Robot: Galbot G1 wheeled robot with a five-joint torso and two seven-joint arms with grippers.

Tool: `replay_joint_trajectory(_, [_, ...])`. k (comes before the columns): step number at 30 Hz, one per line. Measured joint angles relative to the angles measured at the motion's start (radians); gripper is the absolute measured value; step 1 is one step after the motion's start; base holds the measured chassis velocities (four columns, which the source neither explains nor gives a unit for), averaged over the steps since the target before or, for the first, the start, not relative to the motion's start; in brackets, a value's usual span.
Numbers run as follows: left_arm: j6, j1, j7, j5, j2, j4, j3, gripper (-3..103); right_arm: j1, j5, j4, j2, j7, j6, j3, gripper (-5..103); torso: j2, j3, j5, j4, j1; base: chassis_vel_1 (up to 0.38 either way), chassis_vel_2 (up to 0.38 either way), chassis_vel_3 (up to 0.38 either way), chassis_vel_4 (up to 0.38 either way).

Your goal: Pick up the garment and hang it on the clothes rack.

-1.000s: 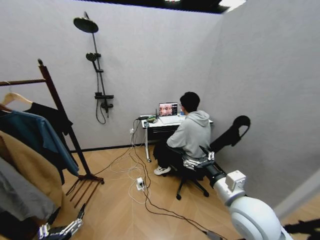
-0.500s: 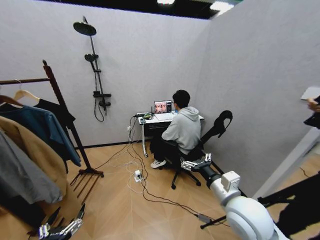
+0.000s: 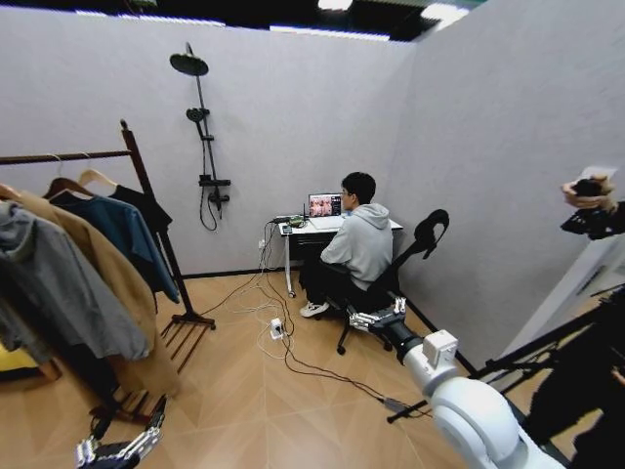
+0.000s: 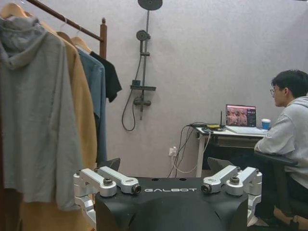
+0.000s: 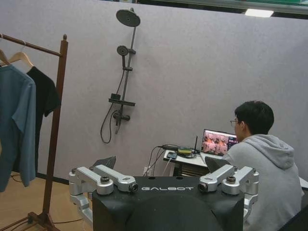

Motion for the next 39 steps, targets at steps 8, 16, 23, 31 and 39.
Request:
replay_joint_trajectory(8, [0.0,0.0,0.0,0.0,0.0,0.0,0.0,100,0.006,0.001,-0.009,0.0,-0.001,0.004,-0.004,100,0.0,0.0,0.0002,0.0,0.0,0.209,-0.156,-0.158,0.207])
replay_joint_trajectory(16, [0.0,0.0,0.0,0.0,0.0,0.0,0.0,100,0.01,0.0,-0.014,0.001,-0.002,0.008,-0.01,100,0.0,0.0,-0.0005,0.0,0.0,0.178,-0.181,-0.171,0.17])
replay_joint_trajectory(23, [0.0,0.0,0.0,0.0,0.0,0.0,0.0,100,0.024,-0.001,-0.023,0.001,-0.002,0.012,-0.027,100,0.0,0.0,-0.0002,0.0,0.0,0.178,-0.166,-0.166,0.165])
replay_joint_trajectory(31, [0.0,0.0,0.0,0.0,0.0,0.0,0.0,100,0.032,-0.002,-0.03,0.001,-0.002,0.026,-0.035,100,0.0,0.0,0.0,-0.0001,0.0,0.116,-0.131,-0.138,0.136])
replay_joint_trajectory(39, [0.0,0.0,0.0,0.0,0.0,0.0,0.0,100,0.031,-0.007,-0.037,0.002,-0.004,0.057,-0.051,100,0.0,0.0,0.0,0.0001,0.0,0.012,-0.02,-0.015,0.013])
